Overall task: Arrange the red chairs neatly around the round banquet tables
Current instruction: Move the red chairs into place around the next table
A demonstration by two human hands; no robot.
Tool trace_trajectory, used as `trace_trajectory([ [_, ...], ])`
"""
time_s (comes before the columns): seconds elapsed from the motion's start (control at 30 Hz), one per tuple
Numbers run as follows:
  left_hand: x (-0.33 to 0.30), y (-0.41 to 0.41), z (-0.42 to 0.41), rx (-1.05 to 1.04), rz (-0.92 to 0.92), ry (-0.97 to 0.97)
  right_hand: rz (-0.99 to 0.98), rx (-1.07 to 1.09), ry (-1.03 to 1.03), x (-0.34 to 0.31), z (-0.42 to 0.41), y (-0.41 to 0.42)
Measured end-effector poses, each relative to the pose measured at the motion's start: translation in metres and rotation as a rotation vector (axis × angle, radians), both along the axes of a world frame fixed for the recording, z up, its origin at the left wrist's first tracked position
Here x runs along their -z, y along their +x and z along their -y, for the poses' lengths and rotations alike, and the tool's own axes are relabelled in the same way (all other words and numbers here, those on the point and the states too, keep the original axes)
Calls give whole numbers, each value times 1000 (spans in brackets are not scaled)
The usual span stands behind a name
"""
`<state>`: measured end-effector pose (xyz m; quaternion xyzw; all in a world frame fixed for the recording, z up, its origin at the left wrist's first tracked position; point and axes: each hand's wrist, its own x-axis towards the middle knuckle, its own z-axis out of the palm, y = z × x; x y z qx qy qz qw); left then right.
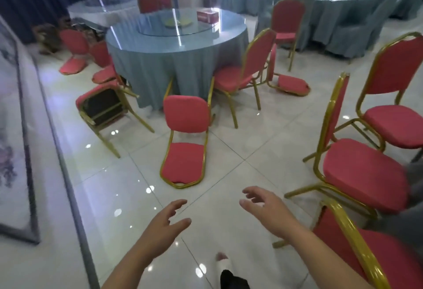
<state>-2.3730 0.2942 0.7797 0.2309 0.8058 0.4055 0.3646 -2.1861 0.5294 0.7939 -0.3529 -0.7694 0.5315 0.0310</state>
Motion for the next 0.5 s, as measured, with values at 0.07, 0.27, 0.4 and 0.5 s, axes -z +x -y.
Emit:
trace_trajectory([
  [0.07, -3, -38, -12, -66, 2, -36, 13, -31, -44, 6, -22, -43],
  [0.27, 0, -123, -33, -249, 7, -27, 91, -135, -81, 24, -74, -159],
  [0.4, 12, -175, -37, -304, 25, -44, 115, -162, -72, 34, -95, -226],
  [0.5, 29, -229, -44, -309, 54, -87, 159, -172, -56, 50, -106, -272],
])
